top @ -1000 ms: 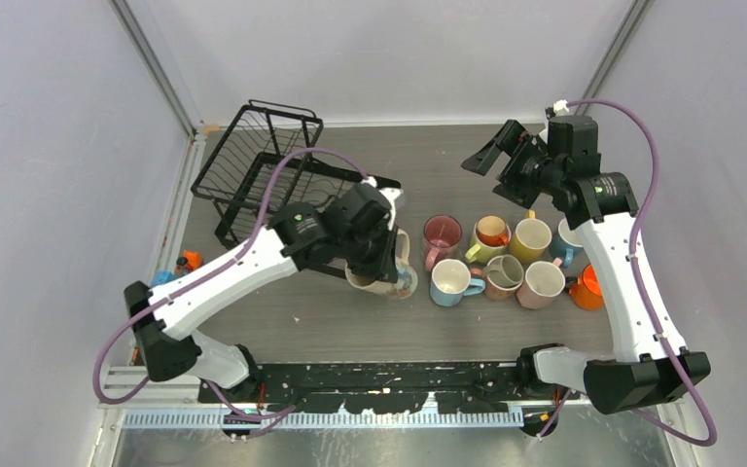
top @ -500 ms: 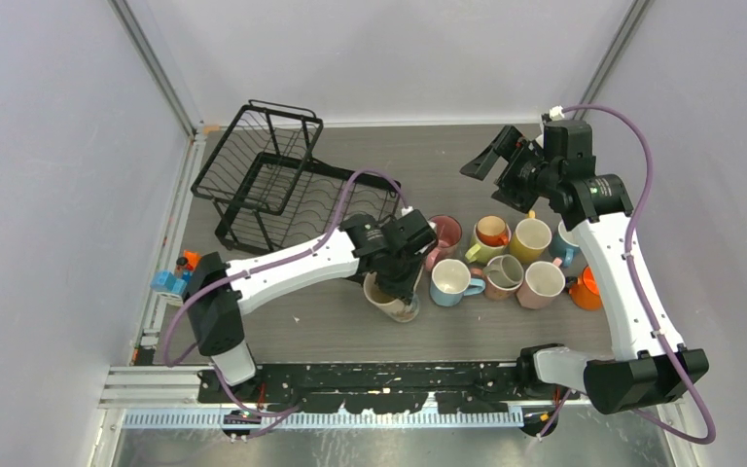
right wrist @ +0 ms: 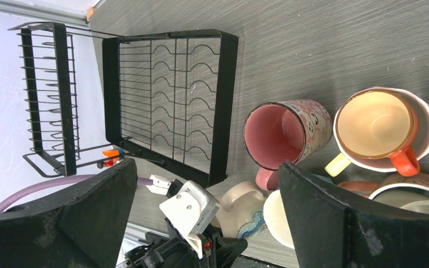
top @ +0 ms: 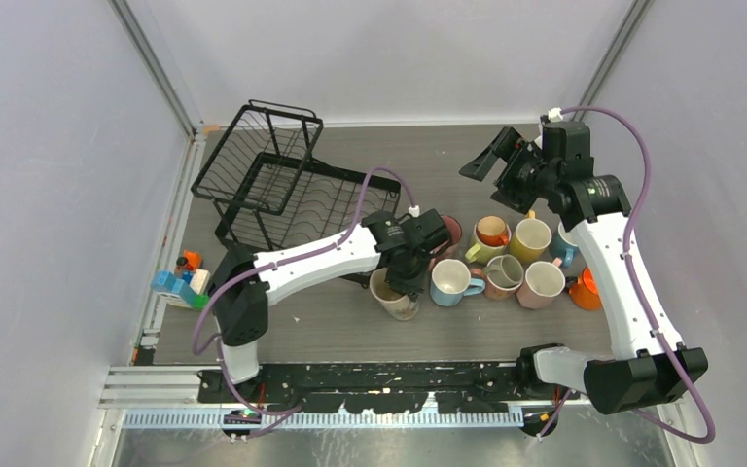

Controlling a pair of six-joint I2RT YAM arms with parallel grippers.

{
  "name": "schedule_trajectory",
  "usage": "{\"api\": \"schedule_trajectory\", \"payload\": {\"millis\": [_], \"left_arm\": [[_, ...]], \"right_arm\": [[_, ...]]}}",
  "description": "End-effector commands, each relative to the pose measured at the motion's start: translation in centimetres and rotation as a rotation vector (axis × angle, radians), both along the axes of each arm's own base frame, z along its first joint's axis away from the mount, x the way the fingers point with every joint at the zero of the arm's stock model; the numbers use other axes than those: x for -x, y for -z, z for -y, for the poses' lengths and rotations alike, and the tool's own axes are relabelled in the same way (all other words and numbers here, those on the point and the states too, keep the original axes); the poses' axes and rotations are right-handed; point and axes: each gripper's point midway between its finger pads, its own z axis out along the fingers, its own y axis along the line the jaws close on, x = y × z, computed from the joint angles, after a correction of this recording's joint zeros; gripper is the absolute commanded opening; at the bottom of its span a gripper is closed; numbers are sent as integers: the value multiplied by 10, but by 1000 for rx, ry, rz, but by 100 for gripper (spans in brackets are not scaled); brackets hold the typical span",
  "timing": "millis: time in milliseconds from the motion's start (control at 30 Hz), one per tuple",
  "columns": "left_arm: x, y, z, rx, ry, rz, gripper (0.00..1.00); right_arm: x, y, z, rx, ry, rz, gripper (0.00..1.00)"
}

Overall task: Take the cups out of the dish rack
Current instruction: Place the cup at the center of the board.

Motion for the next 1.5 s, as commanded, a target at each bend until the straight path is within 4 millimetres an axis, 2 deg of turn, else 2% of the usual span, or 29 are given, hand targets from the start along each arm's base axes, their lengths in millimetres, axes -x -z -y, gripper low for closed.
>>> {"api": "schedule_trajectory", "payload": {"millis": [0, 133, 600, 800, 1000, 1267, 1467], "left_arm": [[-11, -12, 21, 59, -37, 31, 0], [-13, -12, 26, 50, -46, 22, 0], [-13, -21, 33, 72, -79, 4, 27], [-13, -30, 33, 91, -85, 15, 32], [-16, -46, 30, 110, -81, 50, 42], [-18, -68, 24, 140, -63, 99, 50], [-28, -108, 4, 183, -30, 225, 65]], "right_arm": [[-1, -12, -3, -21, -8, 58, 100], [0, -13, -4, -25, -14, 63, 100], [1, -11, -7, -42, -23, 63, 100], [3, -12, -7, -49, -24, 70, 100], [3, -11, -7, -49, -21, 61, 100], [2, -9, -6, -48, -4, 50, 100], [2, -7, -4, -29, -10, 35, 100]]}}
